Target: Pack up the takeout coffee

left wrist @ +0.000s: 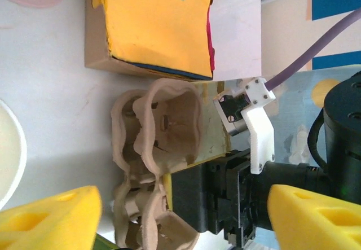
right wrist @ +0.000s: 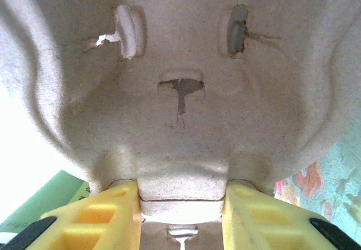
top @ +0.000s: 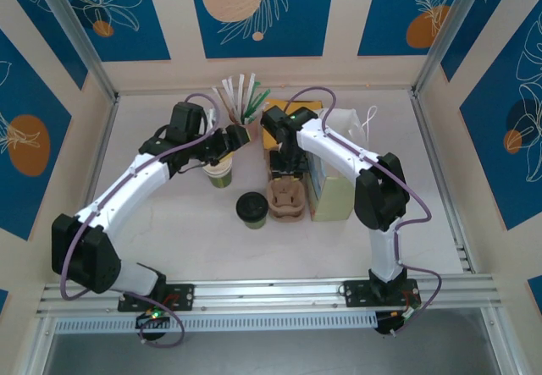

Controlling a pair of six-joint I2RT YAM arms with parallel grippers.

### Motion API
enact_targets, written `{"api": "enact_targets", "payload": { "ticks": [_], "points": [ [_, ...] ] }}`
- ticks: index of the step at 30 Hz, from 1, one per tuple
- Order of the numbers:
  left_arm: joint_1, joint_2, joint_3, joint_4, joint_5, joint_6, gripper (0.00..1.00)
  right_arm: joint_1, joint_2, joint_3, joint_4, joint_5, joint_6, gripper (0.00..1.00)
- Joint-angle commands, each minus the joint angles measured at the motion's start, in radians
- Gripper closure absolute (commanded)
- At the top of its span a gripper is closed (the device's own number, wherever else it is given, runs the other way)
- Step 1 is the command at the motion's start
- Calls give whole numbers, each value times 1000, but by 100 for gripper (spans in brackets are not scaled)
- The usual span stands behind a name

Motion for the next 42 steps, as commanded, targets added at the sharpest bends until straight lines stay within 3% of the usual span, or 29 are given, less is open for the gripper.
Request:
{"api": "enact_targets", "payload": {
  "ticks": [1, 2, 3, 17, 33, 42],
  "points": [
    [21, -47, 23, -67, -34, 35, 8, 9, -57, 43, -51, 14, 0, 63],
    [21, -54, 21, -73, -40, 41, 0, 10, -59, 50, -56, 17, 0, 63],
    [22, -65, 18, -82, -46, 47, 0, 12, -62, 59, -63, 21, -2, 63],
    [26, -161, -51, -122, -73, 73, 0, 29, -70, 208, -164, 73, -13, 63],
    [28, -194, -74, -125, -69, 82, 0, 74, -69, 539, -269, 121, -8, 63],
    [28, -196, -78, -120, -59, 81, 0, 90, -66, 738, -324, 206, -29, 64]
  ]
}}
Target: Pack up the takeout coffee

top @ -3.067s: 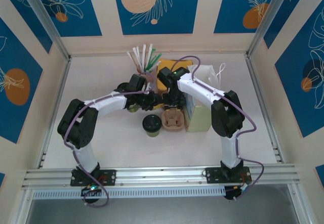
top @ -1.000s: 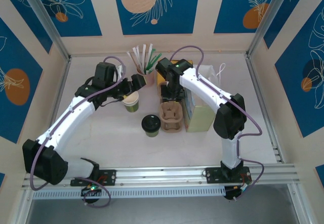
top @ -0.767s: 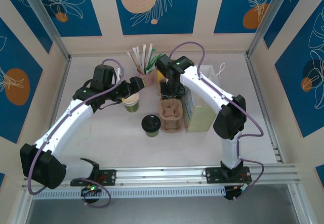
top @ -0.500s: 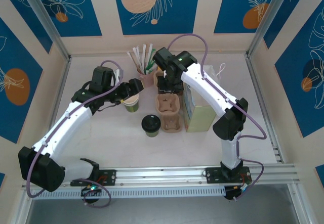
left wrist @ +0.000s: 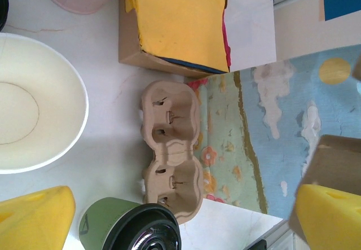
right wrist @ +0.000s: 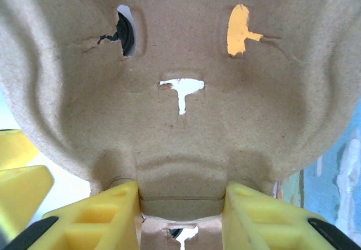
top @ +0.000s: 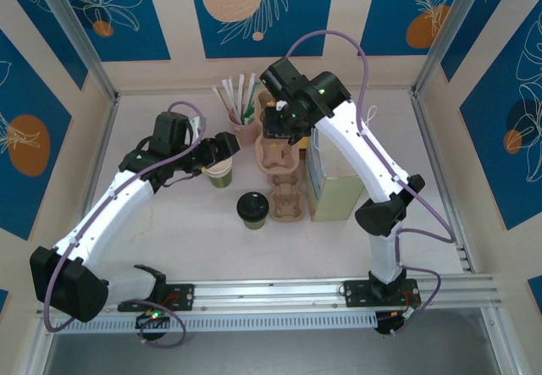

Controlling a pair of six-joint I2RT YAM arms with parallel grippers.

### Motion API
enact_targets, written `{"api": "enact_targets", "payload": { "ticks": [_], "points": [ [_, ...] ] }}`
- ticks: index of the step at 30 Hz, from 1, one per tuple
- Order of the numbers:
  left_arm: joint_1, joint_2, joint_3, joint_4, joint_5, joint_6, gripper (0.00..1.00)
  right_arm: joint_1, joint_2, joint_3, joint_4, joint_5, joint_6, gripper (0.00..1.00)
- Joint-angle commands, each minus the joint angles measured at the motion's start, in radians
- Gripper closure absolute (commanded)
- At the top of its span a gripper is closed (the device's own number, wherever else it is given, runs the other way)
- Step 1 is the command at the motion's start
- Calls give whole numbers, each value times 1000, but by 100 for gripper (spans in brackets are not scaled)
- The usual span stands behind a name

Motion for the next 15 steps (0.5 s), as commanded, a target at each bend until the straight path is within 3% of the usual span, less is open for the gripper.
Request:
{"api": "enact_targets", "payload": {
  "ticks": [1, 15],
  "points": [
    [12, -25, -9, -6, 7, 16, 0, 14, -40, 75, -50, 57, -19, 65],
    [11, -15, -7, 13, 34, 0, 0, 25, -215, 80, 88, 195, -104, 65]
  ]
}}
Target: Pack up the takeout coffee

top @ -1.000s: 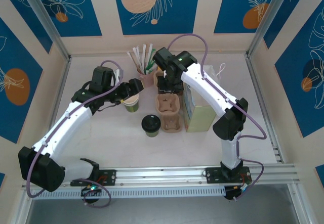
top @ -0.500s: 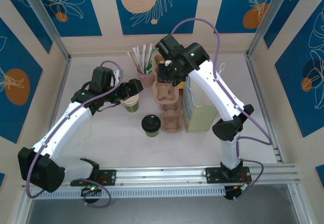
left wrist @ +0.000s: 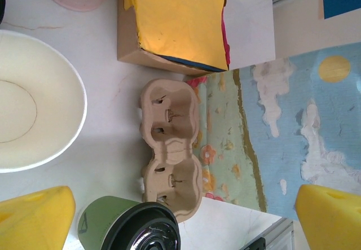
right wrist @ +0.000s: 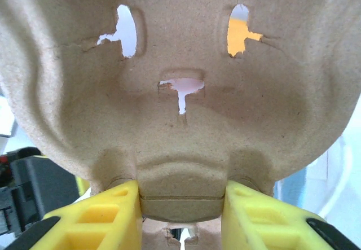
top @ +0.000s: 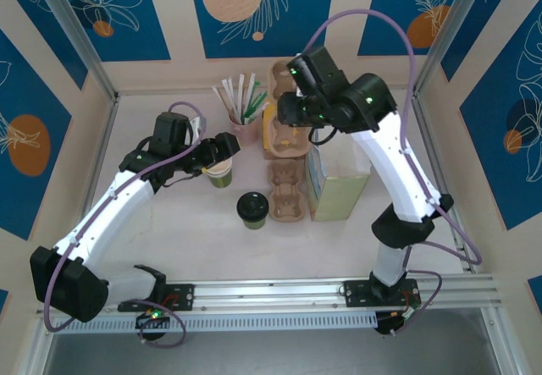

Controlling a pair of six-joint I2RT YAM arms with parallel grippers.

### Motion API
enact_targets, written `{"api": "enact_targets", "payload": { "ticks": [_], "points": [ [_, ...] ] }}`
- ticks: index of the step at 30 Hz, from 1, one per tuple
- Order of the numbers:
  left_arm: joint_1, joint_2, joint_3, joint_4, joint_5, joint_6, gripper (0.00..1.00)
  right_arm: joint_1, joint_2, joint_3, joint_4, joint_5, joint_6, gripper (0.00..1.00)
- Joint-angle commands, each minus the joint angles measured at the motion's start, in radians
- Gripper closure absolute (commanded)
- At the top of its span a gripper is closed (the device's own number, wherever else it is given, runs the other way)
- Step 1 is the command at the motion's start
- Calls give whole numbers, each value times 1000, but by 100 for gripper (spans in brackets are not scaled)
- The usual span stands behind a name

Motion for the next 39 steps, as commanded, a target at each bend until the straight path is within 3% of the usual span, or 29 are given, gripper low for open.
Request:
{"api": "enact_targets", "payload": {
  "ticks": [1, 9, 17, 28, 39],
  "points": [
    [10, -13, -3, 13, 26, -1, 0, 3, -62, 12, 56, 74, -41, 65],
    [10, -7, -10, 23, 33, -16, 0, -20, -213, -148, 175, 181, -83, 66],
    [9, -1, -13, 31, 39, -22, 0, -95, -341, -336, 229, 209, -91, 67],
    [7, -1, -22, 32, 42, -24, 0, -176, -441, -597, 307, 167, -99, 67],
    [4, -7, -20, 25, 55, -8, 0, -250, -497, -798, 400, 43, -126, 67]
  ]
}}
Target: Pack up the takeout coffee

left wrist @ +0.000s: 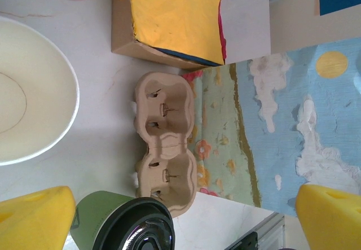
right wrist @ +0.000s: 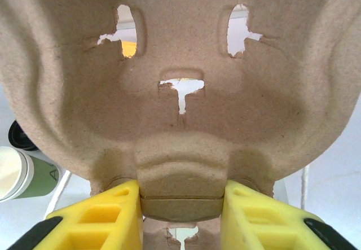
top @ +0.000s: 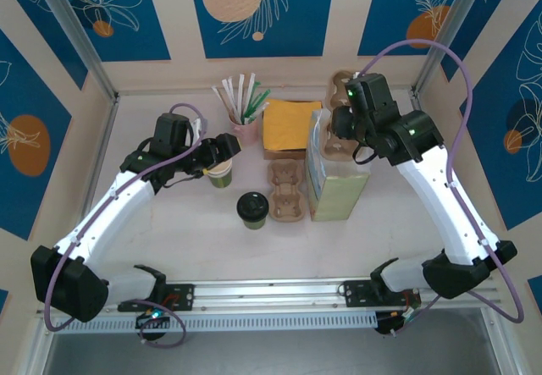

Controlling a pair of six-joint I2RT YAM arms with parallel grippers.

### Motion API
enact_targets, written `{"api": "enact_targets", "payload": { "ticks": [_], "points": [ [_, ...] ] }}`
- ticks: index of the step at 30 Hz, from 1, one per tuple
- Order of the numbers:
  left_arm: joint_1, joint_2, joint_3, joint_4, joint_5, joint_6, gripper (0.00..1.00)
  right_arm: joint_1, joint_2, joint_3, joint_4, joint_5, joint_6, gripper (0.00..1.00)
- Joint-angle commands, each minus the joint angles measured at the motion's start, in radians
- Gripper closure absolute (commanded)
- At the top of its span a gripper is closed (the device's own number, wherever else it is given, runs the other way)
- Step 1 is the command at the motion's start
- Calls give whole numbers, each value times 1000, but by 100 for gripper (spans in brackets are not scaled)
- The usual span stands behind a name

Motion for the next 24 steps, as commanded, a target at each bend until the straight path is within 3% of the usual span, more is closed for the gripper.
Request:
{"api": "enact_targets", "payload": {
  "ticks": [1, 24],
  "points": [
    [4, -6, -4, 11, 25, 16, 0, -14, -51, -41, 56, -49, -19, 67],
    [-1, 24, 2, 17, 33, 18, 0, -54, -87, -203, 65, -135, -25, 67]
  ]
}}
